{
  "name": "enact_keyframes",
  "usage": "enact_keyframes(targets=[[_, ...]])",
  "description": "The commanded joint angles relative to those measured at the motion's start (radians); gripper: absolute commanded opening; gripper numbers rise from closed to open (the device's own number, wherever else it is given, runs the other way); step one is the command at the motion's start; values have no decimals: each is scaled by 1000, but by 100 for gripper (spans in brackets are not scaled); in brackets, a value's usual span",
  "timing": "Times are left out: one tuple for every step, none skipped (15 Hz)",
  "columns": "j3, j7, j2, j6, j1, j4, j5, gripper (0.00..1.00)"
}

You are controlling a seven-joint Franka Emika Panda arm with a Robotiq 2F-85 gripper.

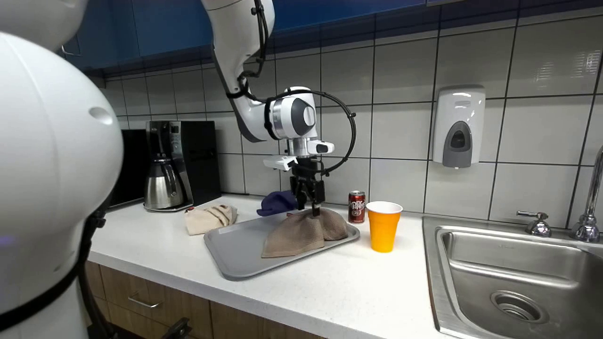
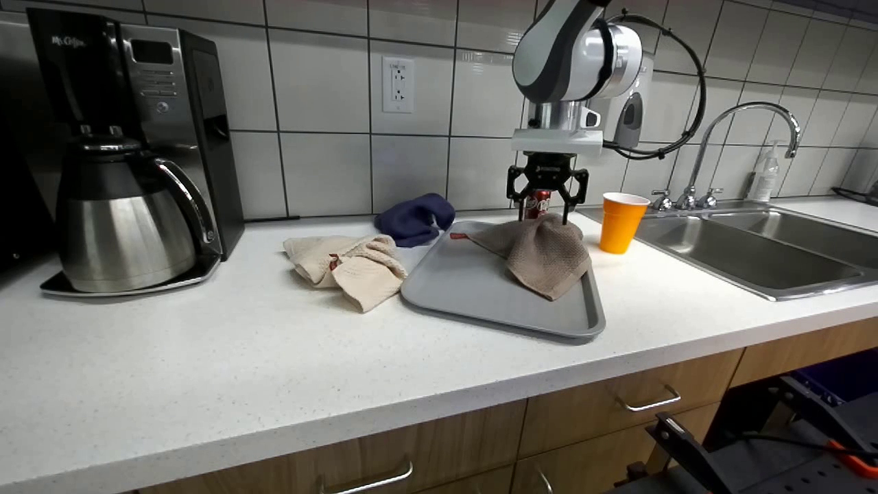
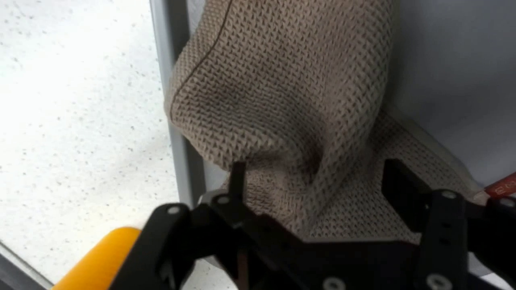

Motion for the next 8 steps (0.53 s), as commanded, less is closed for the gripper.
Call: enact_keyframes(targets=[[-6,-13,-112,-33,15,-95,-30,100],[-4,-11,-130,-35,18,-113,-41,100],[-2,-9,-144,-37,19,-128,-49,100],[2,-13,-158,-38,19,-142,-54,100],[12,-36,-171,-37,13,-158,-47,100],[8,-5,-107,-16,9,-103,-38,100],[12,-11,-120,-16,9,-117,-38,100],[14,-14,-129,-16,9,-128,-38,100]])
